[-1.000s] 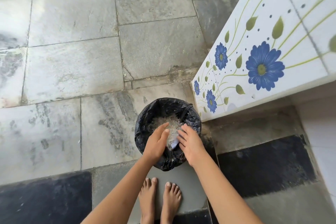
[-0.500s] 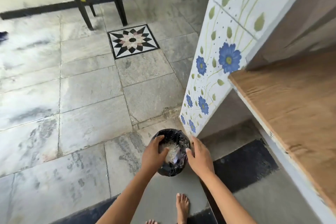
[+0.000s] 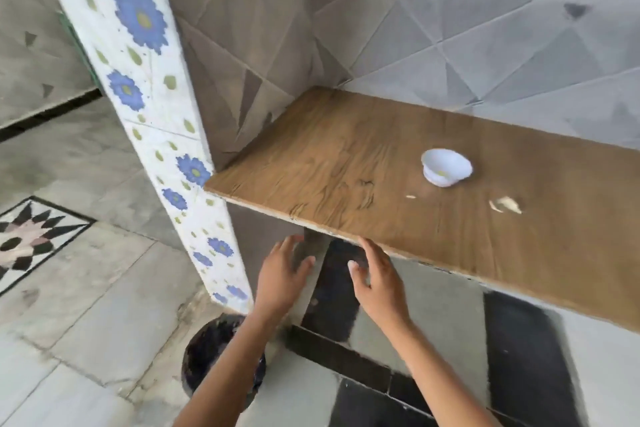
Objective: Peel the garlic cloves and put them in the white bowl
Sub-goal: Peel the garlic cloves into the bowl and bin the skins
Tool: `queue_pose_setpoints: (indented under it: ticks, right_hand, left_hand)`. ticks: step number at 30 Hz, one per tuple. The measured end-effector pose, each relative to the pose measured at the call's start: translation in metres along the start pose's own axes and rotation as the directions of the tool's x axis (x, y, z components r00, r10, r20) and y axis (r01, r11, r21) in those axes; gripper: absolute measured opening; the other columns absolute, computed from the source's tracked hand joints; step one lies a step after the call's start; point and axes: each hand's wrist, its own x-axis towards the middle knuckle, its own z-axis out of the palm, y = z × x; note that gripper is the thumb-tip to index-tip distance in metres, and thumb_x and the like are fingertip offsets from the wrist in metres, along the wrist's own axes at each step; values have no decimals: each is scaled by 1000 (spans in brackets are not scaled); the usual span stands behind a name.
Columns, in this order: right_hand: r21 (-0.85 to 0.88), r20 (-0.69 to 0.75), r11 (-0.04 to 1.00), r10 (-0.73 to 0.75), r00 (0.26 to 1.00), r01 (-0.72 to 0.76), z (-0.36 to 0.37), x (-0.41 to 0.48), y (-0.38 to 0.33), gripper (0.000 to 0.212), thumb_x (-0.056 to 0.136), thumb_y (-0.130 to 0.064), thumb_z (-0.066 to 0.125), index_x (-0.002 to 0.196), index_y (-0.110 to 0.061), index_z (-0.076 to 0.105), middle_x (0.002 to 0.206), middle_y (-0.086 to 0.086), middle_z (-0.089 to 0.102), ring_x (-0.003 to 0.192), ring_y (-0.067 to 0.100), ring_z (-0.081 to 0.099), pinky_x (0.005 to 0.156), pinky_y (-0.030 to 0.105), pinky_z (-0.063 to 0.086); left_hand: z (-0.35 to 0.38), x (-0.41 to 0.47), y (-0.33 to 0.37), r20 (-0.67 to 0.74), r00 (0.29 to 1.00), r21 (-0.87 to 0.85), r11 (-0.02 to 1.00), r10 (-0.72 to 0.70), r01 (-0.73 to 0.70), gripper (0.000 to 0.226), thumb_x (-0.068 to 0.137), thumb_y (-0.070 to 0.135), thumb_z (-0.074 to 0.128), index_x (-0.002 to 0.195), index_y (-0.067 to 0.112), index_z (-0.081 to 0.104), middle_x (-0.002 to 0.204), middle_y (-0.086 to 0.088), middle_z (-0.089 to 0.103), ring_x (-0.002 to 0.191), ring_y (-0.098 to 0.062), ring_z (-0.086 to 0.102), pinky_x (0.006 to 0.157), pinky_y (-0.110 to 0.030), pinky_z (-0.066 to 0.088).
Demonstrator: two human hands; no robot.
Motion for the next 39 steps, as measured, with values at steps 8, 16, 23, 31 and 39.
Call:
queue_pose_setpoints:
  ticks: [8,16,23,31,39]
  right_hand:
    - [-105,-291,977,147,945,-184,-107,24,102,54,86,-37,41,120,0,60,117,16,65,104,32,64,87,41,52]
    - [-432,-169,851,248,954,-298,-134,65,190,59,83,-41,35,111,1,65,111,23,65,100,41,64,83,53,53]
    - [-503,-111,816,267,957,-286,-134,71,208,55,82,-38,34,109,-3,68,115,22,65,107,39,62,89,56,47]
    - [-485,-66,825,296,953,-290,-136,69,211,59,95,-42,24,118,-7,65,125,16,61,117,34,58,98,53,41]
    - [-481,-59,809,356,933,-339,-138,69,209,69,98,-49,7,122,-14,62,130,10,59,122,28,54,103,49,31]
  left_hand:
    - [98,81,110,172,961,-16,976,215,-216,38,87,15,63,125,15,60,124,-4,63,103,-26,62,84,-29,46]
    - [165,158,144,188,976,197,970,106,-143,36,86,9,59,121,15,63,123,-7,64,106,-24,61,89,-27,44]
    - [189,167,136,200,976,320,935,90,-151,16,86,7,56,94,9,70,99,-9,68,86,-27,62,71,-35,50]
    - [191,213,205,142,947,165,937,287,-309,14,84,9,60,85,15,71,87,1,68,74,-16,57,65,-25,45]
    - [231,250,225,377,921,534,789,99,-304,23,91,21,50,107,22,67,113,-2,61,101,-21,61,75,-26,43]
